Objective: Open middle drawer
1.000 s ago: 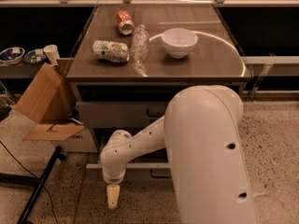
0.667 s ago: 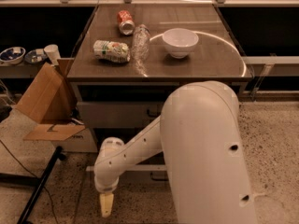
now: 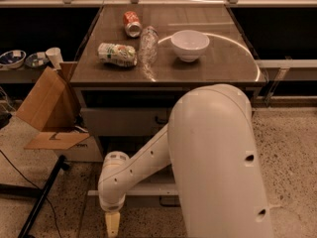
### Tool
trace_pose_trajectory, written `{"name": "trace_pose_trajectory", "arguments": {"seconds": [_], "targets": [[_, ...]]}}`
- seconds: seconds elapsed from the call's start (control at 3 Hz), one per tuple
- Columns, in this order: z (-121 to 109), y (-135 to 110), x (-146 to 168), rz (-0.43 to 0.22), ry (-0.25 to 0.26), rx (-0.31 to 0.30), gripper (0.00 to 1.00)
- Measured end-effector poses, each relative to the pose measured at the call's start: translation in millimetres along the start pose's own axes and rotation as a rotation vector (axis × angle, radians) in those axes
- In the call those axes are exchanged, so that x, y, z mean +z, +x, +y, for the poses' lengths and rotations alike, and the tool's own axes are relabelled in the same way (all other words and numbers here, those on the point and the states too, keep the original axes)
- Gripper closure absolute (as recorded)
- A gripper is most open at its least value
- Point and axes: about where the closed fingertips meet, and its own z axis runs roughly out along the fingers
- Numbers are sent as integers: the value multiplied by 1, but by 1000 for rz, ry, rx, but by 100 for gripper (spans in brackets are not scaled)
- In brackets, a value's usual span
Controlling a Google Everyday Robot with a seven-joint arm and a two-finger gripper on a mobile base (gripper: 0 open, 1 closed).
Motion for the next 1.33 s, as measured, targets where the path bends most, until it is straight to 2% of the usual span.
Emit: {"name": "trace_pose_trajectory", "arguments": {"seconds": [0.33,0.67,1.0,1.33], "targets": [[45,4,-19,78,12,-36,0],[81,20,-42,148,36,29,0],[97,39,-65,183,84,175,0],[98,55,-88,202,138,281,0]]}}
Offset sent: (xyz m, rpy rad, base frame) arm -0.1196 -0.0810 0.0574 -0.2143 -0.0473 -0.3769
